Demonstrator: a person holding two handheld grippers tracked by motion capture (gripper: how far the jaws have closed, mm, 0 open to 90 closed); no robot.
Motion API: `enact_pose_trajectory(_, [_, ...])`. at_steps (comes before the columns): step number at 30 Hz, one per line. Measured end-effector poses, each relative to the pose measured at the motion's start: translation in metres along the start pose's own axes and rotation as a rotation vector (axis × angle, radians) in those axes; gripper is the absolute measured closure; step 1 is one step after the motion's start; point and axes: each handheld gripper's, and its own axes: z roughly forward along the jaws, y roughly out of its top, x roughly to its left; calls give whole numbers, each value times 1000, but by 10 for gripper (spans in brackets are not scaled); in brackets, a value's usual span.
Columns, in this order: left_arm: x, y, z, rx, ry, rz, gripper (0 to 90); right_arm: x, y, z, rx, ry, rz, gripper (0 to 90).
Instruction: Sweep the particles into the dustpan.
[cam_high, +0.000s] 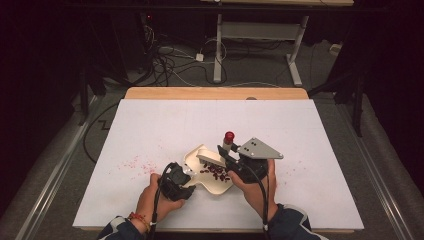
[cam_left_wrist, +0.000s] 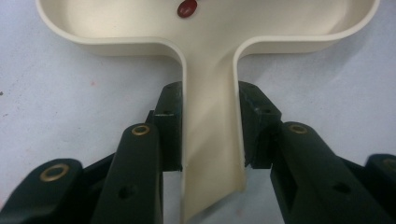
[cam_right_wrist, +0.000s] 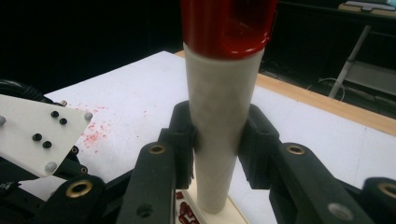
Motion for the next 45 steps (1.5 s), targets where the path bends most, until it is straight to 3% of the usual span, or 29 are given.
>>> enact_pose_trajectory(9, [10,-3,-1,3,-12,37,633,-32,9,-13,-98,-27,31,694])
enact_pose_trajectory(15, [13,-8,-5,2,-6,79,634,-47,13,-31,-103,-29,34,694])
enact_pose_trajectory(18, [15,-12,-8,5,-15,91,634,-60,15,-56,-83,-10,13,694])
enact_pose_trajectory(21, [16,-16,-9,12,-27,106,634,-66,14,-72,-67,18,-1,693])
enact_pose_trajectory(25, [18,-20,-9,26,-38,115,634,-73,5,-98,-18,114,4,694])
enact_pose_trajectory(28, [17,-22,-10,28,-38,118,633,-70,-6,-111,37,171,-6,693])
enact_pose_trajectory(35, [14,-25,-12,31,-37,128,633,-65,-16,-114,126,218,-59,694])
enact_pose_trajectory(40, [13,-24,-13,26,-39,135,633,-66,-17,-105,153,180,-90,694])
enact_pose_trajectory(45, [12,-22,-11,27,-45,146,633,-73,-14,-95,145,141,-86,694])
